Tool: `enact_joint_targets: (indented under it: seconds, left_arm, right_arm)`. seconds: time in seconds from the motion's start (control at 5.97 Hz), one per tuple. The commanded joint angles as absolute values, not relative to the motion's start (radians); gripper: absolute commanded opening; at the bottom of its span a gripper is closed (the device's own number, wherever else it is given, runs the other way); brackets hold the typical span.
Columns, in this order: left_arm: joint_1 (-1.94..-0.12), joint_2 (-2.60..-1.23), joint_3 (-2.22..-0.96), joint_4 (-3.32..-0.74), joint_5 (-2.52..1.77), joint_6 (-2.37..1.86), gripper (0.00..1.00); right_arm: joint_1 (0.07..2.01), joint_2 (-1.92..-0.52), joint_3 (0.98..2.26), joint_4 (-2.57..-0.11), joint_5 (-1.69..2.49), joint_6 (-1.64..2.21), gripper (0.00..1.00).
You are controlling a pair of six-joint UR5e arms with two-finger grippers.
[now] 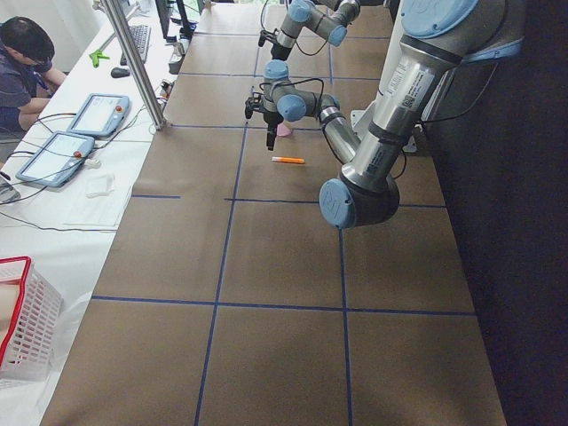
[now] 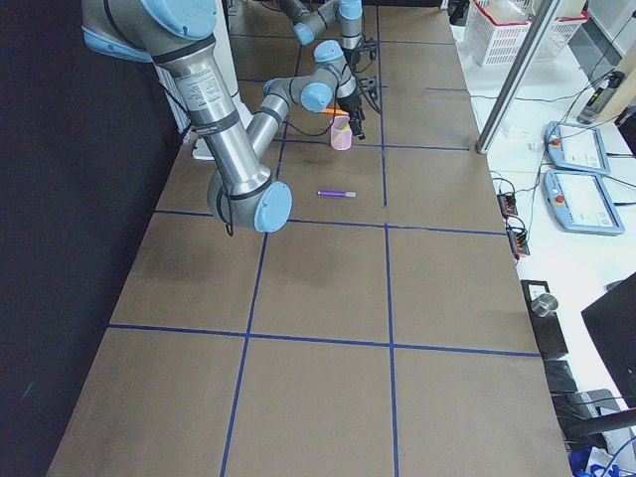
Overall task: Collect pens into pen holder
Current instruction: 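Lower the left gripper onto the orange highlighter and grasp it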
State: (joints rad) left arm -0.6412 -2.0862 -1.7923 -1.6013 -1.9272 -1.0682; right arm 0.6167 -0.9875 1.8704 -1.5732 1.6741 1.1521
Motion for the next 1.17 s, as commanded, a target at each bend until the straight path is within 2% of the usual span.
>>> enact_joint_targets:
  seconds: [0.0, 0.34, 1.01]
  left_arm:
    - [-0.588, -2.092, -1.722, -1.637, -1.867, -1.098, 0.88]
    - [-0.58, -2.094, -1.602, -1.78, -1.867, -1.098, 0.74]
    - [-0.555, -2.1, -1.611, -1.783, -1.865, -1.124, 0.63]
  right_arm:
    - [0.789, -1.014, 1.85, -1.612, 1.938, 0.938, 1.0]
    - [0.824, -1.046, 1.848, -1.614, 1.985, 0.871, 1.0]
    - [0.824, -1.051, 1.85, -1.611, 1.987, 0.871, 1.0]
